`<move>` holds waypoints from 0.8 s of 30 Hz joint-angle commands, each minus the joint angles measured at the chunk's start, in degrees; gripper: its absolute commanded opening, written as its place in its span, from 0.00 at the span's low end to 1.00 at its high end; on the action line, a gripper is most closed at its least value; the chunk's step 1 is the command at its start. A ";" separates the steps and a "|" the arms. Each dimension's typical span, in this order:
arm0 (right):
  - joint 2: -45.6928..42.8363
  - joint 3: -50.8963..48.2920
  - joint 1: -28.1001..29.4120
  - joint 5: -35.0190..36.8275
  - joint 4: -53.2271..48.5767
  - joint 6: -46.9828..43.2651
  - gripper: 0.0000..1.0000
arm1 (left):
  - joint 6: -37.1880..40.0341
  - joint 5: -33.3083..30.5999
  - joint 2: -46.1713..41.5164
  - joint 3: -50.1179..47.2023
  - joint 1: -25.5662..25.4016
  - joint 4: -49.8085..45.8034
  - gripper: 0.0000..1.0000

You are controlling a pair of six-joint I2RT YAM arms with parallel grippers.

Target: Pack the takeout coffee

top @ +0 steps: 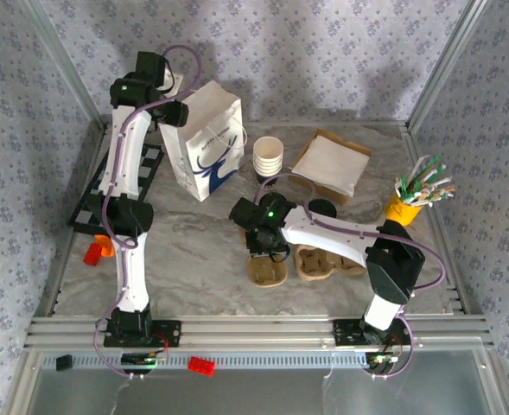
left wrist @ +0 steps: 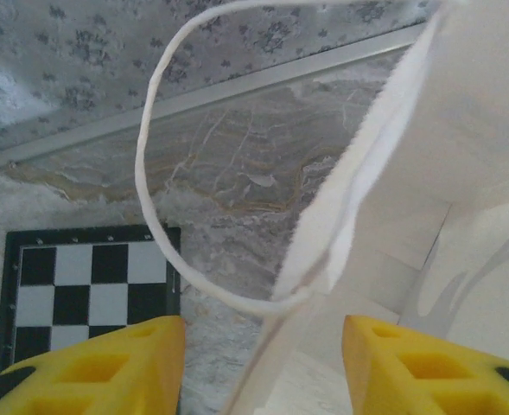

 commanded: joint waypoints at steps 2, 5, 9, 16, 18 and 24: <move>0.18 0.96 -0.23 1.32 -1.75 0.22 0.19 | -2.30 4.85 -1.80 2.57 0.66 -2.05 0.32; 0.07 0.71 -0.23 1.45 -1.74 0.29 0.19 | -4.45 8.83 -3.18 2.33 0.68 -2.62 0.19; -0.68 0.51 -0.15 1.93 -2.09 0.42 0.19 | -8.82 10.70 -5.38 1.96 0.59 -4.11 0.12; -3.27 -0.60 -0.51 2.72 -3.94 0.83 0.20 | -20.99 6.57 -11.97 -1.57 -2.57 -8.53 0.09; -3.88 -1.63 -0.91 2.40 -3.73 0.85 0.20 | -24.73 3.78 -16.09 -7.42 -4.95 -7.15 0.09; -7.01 -5.99 -1.99 1.69 -1.32 1.12 0.21 | -40.31 3.26 -32.28 -31.55 -8.33 5.83 0.08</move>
